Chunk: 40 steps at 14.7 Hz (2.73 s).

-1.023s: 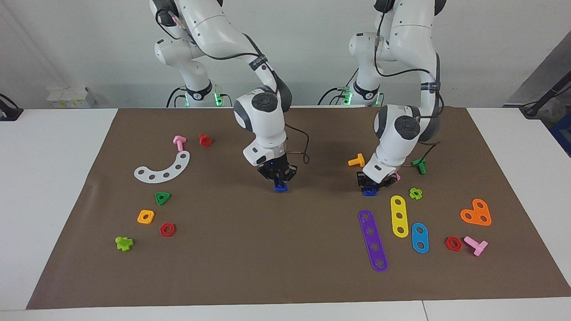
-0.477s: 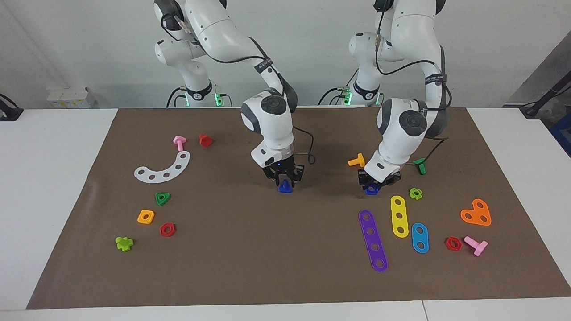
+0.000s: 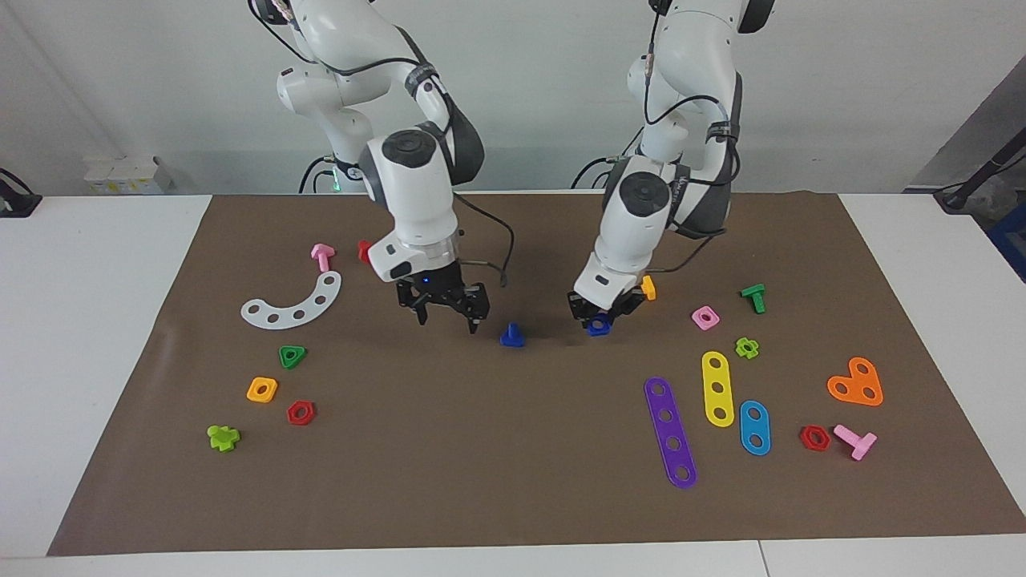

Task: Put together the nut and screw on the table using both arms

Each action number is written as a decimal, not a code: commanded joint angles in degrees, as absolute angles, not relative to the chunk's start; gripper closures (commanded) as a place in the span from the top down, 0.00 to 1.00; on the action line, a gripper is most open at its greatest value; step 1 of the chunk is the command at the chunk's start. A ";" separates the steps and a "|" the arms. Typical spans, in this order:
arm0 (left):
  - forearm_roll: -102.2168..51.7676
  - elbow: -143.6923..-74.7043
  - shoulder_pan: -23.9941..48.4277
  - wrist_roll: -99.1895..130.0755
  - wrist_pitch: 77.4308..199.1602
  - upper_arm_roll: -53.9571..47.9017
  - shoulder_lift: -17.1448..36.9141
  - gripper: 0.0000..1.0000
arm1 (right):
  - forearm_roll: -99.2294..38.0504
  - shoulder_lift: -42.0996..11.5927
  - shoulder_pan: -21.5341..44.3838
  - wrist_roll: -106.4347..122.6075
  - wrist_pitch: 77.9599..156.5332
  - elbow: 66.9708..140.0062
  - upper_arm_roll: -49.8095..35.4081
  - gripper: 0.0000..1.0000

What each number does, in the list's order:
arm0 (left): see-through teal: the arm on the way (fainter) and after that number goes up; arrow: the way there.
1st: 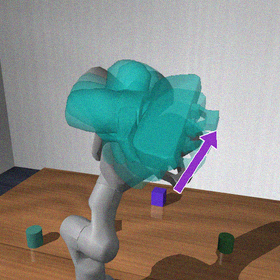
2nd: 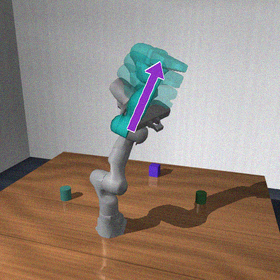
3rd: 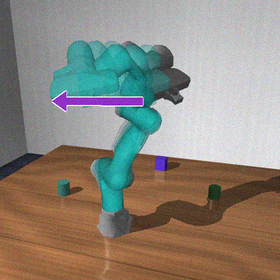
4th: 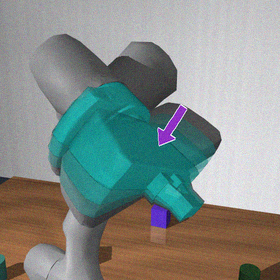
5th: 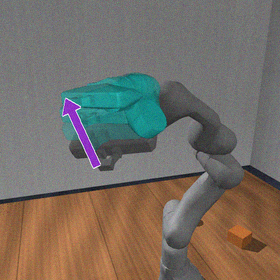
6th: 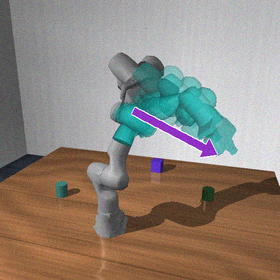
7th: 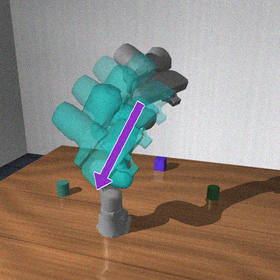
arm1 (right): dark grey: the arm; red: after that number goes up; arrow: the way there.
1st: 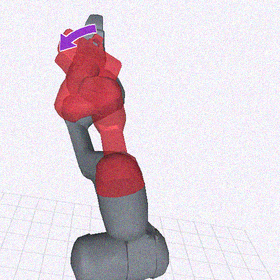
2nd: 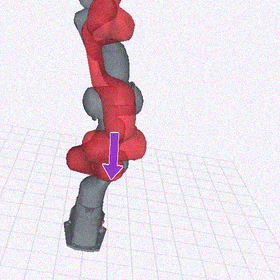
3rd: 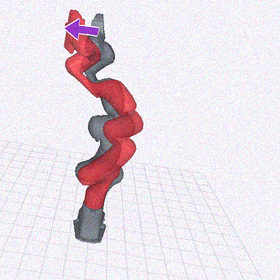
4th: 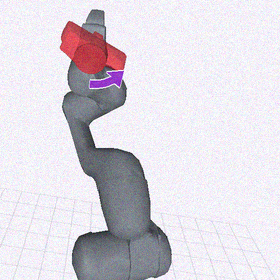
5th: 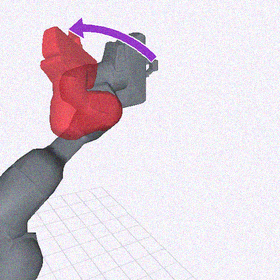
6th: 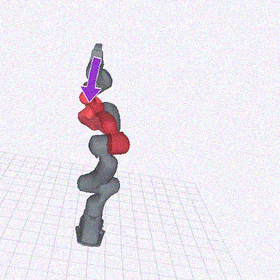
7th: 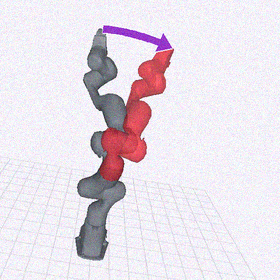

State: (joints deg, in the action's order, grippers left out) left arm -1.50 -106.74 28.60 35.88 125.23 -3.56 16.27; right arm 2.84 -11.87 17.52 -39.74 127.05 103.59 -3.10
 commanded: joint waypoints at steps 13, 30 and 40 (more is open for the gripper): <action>-6.24 -100.20 38.15 48.25 135.26 -2.46 23.38 0.00 | -2.03 -1.40 2.02 -15.92 99.25 91.34 -3.25 1.00; -5.62 -104.15 39.20 48.25 135.35 -2.46 24.26 0.00 | 2.90 -0.97 2.46 -11.78 95.71 92.64 -3.60 1.00; -3.88 -97.42 38.32 47.64 128.88 -2.02 25.04 1.00 | 2.46 -0.70 2.55 -11.95 96.15 93.25 -3.60 1.00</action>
State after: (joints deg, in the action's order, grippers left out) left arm -4.87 -102.05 38.63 47.88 134.21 -2.68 24.62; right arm 2.60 -1.22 2.80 -12.61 96.56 92.65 -3.26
